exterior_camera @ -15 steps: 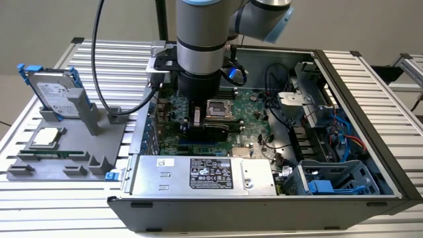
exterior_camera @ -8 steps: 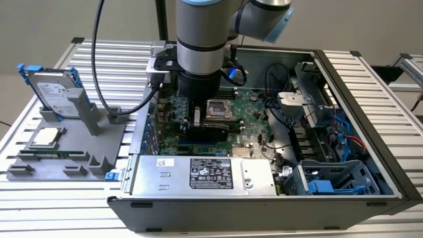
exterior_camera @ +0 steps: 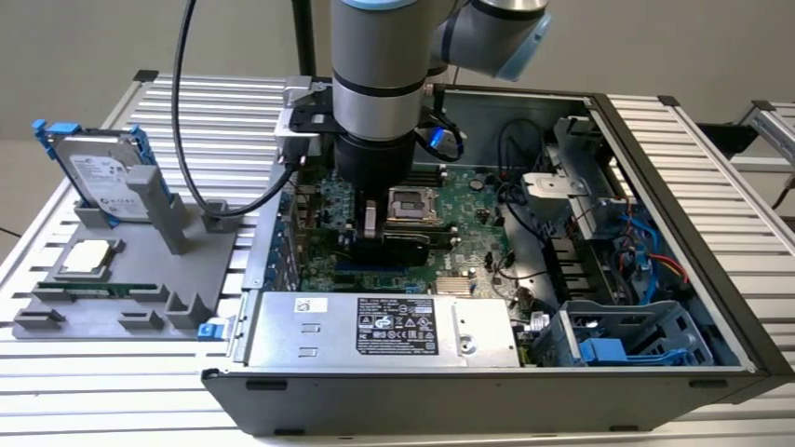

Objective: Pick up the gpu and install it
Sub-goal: 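Insert the gpu into the slot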

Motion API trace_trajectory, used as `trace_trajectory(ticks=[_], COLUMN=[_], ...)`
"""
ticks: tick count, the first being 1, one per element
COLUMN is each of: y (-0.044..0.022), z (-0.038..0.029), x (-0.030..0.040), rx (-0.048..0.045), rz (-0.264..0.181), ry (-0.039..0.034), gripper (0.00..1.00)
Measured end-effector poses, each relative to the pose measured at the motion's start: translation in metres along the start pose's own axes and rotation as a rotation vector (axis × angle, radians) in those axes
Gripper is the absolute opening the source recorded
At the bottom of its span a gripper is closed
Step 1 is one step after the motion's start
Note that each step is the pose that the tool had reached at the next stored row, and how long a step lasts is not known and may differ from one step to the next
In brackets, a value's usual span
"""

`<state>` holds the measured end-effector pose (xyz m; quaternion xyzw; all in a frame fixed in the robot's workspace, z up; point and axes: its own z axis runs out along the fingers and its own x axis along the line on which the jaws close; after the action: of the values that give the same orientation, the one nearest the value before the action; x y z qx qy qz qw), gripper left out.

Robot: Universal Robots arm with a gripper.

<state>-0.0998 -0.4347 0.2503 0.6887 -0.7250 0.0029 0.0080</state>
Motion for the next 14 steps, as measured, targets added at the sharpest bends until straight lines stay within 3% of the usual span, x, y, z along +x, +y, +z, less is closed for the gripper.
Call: trace_trajectory(ticks=[14], y=[-0.0002], z=[0.0026], x=[0.0035], rx=[-0.0002], rz=[0.0], ry=[0.0003], gripper=[0.0])
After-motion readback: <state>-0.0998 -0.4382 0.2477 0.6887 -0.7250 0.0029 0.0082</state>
